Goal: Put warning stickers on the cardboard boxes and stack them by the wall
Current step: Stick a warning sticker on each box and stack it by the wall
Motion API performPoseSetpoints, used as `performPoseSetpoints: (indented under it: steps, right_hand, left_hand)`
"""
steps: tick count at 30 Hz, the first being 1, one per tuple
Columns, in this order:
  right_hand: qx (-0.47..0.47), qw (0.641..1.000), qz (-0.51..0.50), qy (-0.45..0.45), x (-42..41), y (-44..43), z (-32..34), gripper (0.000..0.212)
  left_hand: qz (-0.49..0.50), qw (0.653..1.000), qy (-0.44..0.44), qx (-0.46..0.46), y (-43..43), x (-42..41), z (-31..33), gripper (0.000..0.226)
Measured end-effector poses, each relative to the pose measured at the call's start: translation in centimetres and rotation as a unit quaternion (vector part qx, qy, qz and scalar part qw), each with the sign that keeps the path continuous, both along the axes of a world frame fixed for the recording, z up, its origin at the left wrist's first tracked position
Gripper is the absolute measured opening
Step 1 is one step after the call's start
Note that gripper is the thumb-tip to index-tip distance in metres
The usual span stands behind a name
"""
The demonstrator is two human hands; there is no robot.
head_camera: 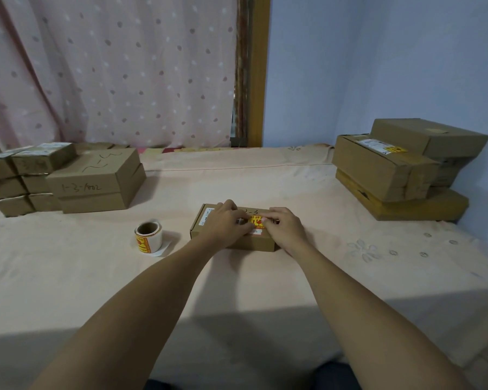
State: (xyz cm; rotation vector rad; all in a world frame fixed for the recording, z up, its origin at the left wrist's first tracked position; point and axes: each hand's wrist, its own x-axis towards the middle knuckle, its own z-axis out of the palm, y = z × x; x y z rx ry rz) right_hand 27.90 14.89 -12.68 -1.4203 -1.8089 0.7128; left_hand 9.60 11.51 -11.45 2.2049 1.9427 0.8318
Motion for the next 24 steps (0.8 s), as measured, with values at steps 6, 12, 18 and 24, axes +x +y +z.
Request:
performPoseSetpoints:
  steps: [6, 12, 18, 24]
  right_hand:
    - [-0.031, 0.999, -0.002, 0.036, -0.2, -0.4, 0.7, 0.033]
    - [-0.036, 0.999, -0.009, 0.015, -0.4, -1.0, 0.6, 0.030]
    - [-0.056, 0.997, -0.043, 0.040, 0.3, -1.7, 1.3, 0.024]
    - [0.018, 0.979, -0.106, -0.171, 1.8, -2.9, 2.8, 0.028]
  left_hand:
    - [0.004, 1.000, -0.001, 0.018, -0.3, 0.1, -0.2, 0.034]
    - [0.013, 1.000, 0.023, 0.007, -0.5, 0.1, 0.0, 0.034]
    - [0.032, 0.997, 0.028, 0.059, -1.5, -0.1, 0.1, 0.031]
    - [0.164, 0.978, 0.012, 0.125, -4.5, -2.2, -1.5, 0.017]
